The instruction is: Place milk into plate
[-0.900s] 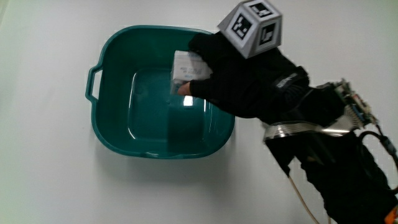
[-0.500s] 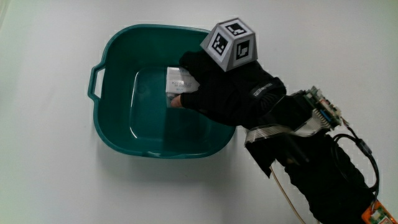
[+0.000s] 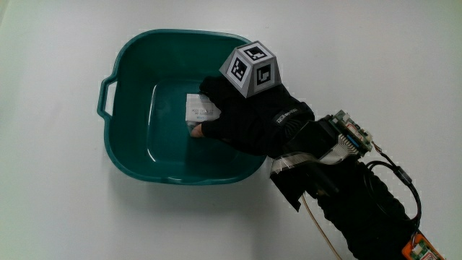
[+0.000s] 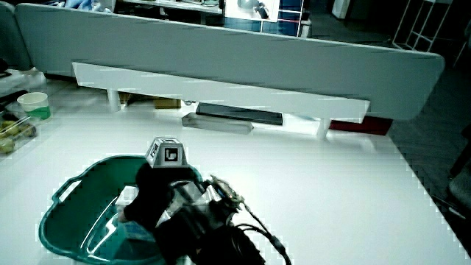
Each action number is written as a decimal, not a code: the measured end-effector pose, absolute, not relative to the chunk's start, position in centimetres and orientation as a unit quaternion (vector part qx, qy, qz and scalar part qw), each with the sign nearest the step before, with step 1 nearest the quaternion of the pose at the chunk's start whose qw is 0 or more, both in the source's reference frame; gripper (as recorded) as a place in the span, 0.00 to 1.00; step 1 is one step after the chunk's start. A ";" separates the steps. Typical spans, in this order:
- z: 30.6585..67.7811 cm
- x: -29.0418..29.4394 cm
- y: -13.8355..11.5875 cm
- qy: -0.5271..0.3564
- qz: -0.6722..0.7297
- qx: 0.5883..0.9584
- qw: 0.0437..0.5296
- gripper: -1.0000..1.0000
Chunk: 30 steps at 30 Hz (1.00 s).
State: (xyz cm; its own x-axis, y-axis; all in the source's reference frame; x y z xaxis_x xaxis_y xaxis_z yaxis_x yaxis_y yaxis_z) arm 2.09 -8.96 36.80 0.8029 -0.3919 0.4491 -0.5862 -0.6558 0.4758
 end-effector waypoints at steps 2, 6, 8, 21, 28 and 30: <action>36.6 2.1 -9.0 -0.268 0.165 0.898 0.308 0.50; 36.7 1.8 -8.9 -0.260 0.160 0.898 0.318 0.50; 37.0 1.9 -8.9 -0.256 0.161 0.897 0.324 0.46; 36.4 3.8 -8.5 -0.243 0.218 0.876 0.355 0.19; 33.9 6.6 -8.7 -0.238 0.236 0.870 0.363 0.04; 33.6 7.6 -8.8 -0.228 0.231 0.868 0.377 0.00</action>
